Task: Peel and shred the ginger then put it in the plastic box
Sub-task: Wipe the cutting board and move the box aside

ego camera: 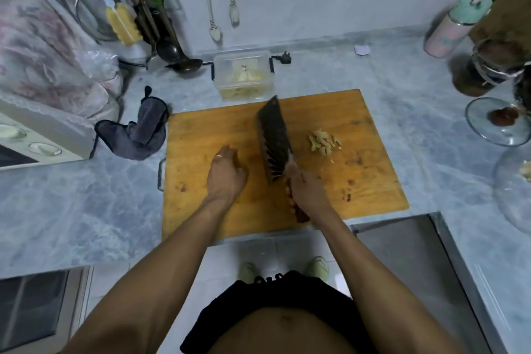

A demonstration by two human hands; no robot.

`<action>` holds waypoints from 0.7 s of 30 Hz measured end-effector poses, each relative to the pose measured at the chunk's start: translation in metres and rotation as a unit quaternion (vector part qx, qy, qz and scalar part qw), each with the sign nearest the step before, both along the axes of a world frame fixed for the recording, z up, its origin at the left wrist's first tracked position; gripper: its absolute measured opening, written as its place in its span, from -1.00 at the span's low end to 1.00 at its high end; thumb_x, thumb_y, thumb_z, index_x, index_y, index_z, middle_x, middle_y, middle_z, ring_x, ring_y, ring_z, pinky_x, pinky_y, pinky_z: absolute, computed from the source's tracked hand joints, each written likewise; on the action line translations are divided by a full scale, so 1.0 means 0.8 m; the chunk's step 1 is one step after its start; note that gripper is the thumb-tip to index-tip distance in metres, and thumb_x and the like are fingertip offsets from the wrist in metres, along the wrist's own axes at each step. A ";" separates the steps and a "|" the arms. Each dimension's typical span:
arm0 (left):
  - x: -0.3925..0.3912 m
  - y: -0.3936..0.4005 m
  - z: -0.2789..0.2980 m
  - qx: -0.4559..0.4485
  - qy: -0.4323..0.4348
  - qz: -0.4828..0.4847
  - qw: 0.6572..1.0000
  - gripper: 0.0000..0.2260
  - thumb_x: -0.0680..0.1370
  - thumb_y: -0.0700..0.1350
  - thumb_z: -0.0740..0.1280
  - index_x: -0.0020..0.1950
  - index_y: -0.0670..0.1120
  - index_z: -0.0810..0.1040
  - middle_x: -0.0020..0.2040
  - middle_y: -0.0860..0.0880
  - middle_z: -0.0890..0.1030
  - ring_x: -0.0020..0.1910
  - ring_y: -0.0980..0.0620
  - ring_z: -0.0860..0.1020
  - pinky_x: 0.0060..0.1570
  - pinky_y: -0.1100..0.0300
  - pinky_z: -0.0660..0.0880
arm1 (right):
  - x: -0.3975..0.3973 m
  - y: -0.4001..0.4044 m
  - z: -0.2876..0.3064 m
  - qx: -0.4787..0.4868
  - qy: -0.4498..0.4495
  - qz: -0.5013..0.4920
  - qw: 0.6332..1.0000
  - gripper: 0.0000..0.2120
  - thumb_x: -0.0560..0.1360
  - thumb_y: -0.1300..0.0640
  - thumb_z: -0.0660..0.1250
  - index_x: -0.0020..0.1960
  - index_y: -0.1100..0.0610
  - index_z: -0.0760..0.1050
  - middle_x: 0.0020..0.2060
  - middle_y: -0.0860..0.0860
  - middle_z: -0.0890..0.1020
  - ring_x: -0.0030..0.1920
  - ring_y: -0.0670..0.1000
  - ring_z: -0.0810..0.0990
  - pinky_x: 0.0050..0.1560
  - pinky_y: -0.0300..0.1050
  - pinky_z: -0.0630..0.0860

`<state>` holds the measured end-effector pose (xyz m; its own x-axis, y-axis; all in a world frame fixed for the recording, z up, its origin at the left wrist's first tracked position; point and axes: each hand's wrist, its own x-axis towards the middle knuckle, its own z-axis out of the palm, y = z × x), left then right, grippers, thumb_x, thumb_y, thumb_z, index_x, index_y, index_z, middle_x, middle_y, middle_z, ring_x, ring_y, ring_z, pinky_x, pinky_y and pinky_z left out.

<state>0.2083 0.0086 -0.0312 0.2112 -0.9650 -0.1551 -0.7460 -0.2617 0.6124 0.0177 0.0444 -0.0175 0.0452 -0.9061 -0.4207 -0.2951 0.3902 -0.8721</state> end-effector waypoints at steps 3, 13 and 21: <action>-0.031 -0.006 0.003 -0.025 0.069 0.132 0.989 -0.63 0.49 -0.28 0.25 0.30 -0.26 0.40 0.17 -0.30 0.54 0.19 -0.28 0.49 0.12 0.03 0.42 | -0.001 0.013 0.006 0.002 0.027 0.101 0.995 -0.46 0.68 -0.20 0.01 -0.31 0.12 0.40 -0.46 0.04 0.45 -0.53 -0.09 0.40 -0.43 -0.21 0.35; -0.077 0.011 -0.017 -0.025 0.044 0.111 0.993 -0.42 0.47 -0.34 0.24 0.51 -0.27 0.26 0.39 -0.26 0.42 0.41 -0.23 0.35 0.42 0.02 0.31 | -0.135 -0.004 0.002 0.028 0.023 -0.034 0.999 -0.48 0.66 -0.23 0.02 -0.23 0.08 0.47 -0.45 -0.02 0.48 -0.47 -0.02 0.45 -0.46 -0.16 0.40; -0.147 0.001 -0.018 -0.010 0.046 0.041 0.998 -0.56 0.58 -0.29 0.19 0.47 -0.30 0.29 0.38 -0.29 0.42 0.39 -0.27 0.33 0.42 -0.01 0.28 | -0.156 -0.023 0.035 -0.083 0.170 0.072 0.979 -0.52 0.66 -0.22 0.03 -0.23 0.05 0.46 -0.40 -0.04 0.53 -0.38 -0.02 0.51 -0.33 -0.12 0.41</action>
<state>0.0910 0.0098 -0.0453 0.2759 -0.9481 -0.1583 -0.6623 -0.3069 0.6835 -0.1072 0.0263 0.0105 0.0597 -0.9579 -0.2810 -0.6215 0.1846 -0.7613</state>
